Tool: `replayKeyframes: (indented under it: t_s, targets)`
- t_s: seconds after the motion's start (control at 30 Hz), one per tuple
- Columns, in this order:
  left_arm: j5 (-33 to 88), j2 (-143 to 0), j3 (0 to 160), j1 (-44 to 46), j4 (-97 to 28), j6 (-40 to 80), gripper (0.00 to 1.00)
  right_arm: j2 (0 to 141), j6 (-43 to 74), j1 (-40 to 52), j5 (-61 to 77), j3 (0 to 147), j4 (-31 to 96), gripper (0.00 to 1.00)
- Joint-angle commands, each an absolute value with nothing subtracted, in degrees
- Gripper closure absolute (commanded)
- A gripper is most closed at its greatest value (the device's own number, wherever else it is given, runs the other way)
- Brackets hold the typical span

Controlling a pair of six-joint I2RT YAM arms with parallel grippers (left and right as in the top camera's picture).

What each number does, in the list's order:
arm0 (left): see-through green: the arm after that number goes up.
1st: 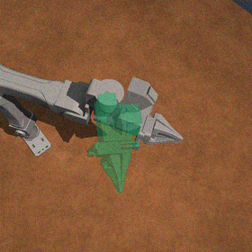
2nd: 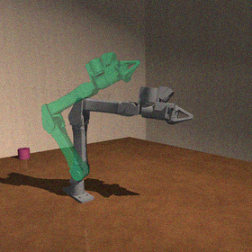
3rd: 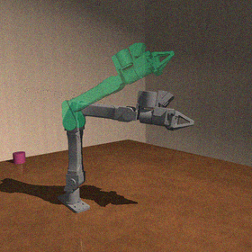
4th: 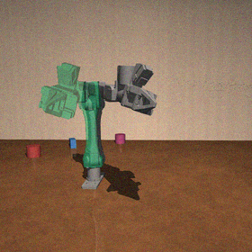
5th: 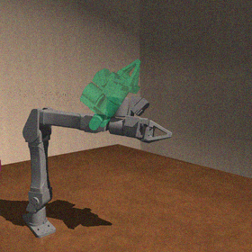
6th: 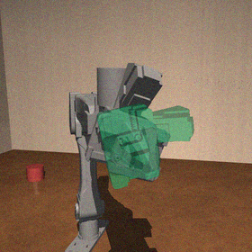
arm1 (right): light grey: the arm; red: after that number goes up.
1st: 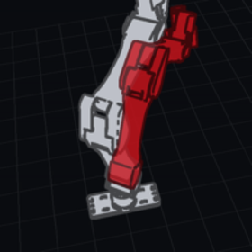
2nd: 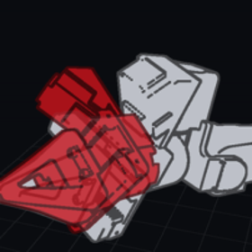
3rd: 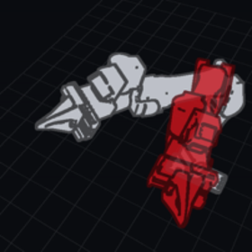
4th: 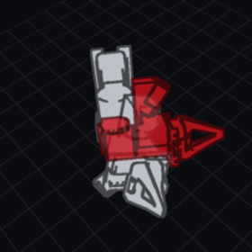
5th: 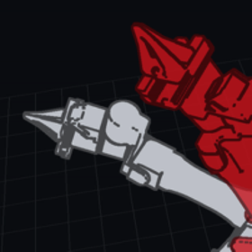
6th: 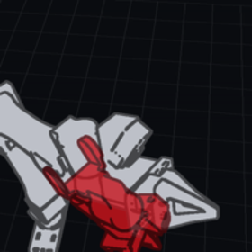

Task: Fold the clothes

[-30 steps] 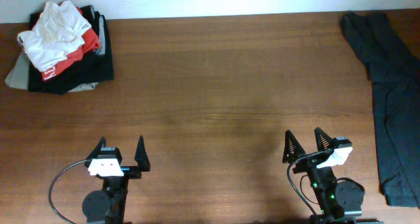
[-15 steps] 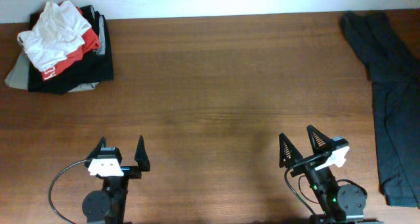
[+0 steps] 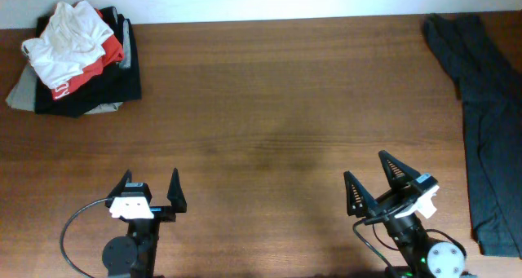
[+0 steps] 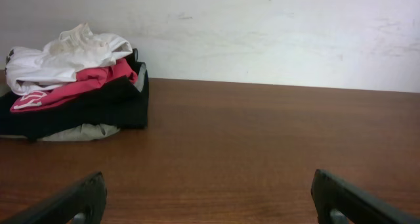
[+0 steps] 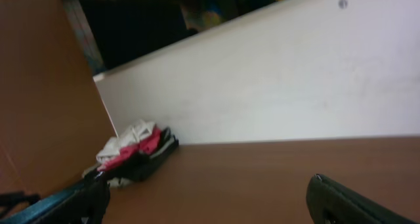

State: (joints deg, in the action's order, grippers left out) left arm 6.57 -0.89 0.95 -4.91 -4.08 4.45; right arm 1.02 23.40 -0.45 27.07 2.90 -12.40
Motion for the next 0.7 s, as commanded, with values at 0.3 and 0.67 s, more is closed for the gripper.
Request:
replayKeyframes:
  t_s: [0.3, 0.67]
  targets:
    - [6.2, -0.4, 0.5, -5.1, -4.1, 3.6, 0.01, 25.2, 16.7, -0.8, 16.3, 25.9, -12.6, 0.01]
    - [6.2, -0.4, 0.5, -5.1, -4.1, 3.6, 0.01, 56.4, 12.2, -13.8, 6.4, 60.6, 11.9, 0.01]
